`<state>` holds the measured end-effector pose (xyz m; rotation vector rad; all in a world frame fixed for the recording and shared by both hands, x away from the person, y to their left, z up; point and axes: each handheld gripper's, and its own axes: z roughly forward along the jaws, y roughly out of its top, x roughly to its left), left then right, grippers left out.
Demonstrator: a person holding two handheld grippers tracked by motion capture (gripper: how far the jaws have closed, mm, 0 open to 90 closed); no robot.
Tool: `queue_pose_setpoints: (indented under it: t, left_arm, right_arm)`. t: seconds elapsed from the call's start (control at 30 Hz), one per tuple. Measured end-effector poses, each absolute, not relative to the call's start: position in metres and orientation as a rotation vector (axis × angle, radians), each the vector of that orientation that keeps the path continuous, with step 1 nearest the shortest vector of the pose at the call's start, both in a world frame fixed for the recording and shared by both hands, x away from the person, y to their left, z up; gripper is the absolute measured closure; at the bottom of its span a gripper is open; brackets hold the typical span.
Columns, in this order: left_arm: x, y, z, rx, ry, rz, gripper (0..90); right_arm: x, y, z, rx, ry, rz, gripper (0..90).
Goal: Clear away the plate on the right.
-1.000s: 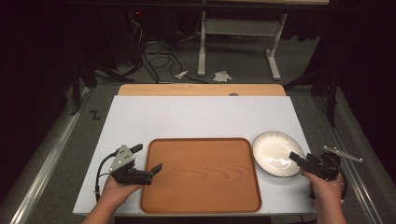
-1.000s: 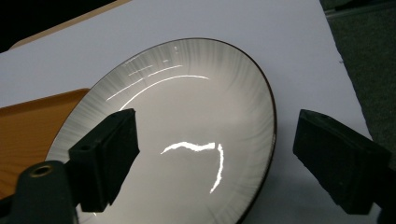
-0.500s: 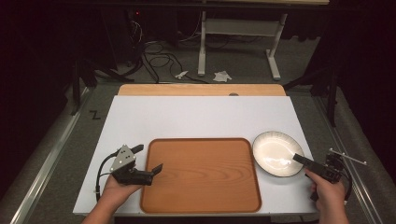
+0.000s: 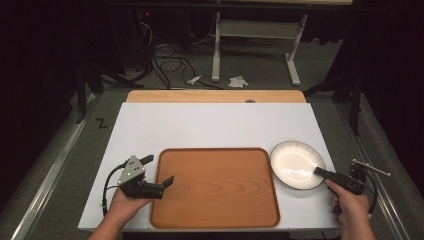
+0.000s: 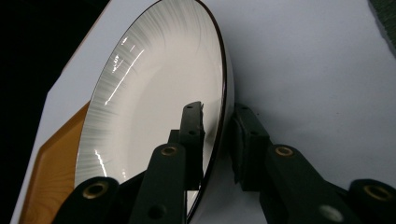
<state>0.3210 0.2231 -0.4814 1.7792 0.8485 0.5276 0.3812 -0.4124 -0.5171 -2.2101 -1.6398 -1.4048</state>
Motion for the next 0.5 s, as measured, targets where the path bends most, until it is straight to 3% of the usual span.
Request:
queue_pose_setpoints:
  t: [0.17,0.5]
  left_arm:
    - [0.321,0.223,-0.481,1.776,0.847,0.53,0.6]
    - [0.319,0.225,-0.479,1.764,0.848,0.539,0.6]
  right_arm:
    - [0.385,-0.411,-0.517,-2.215,-1.589,-1.414,84.0]
    - [0.383,-0.407,-0.504,-2.268,-1.671,-1.45,84.9]
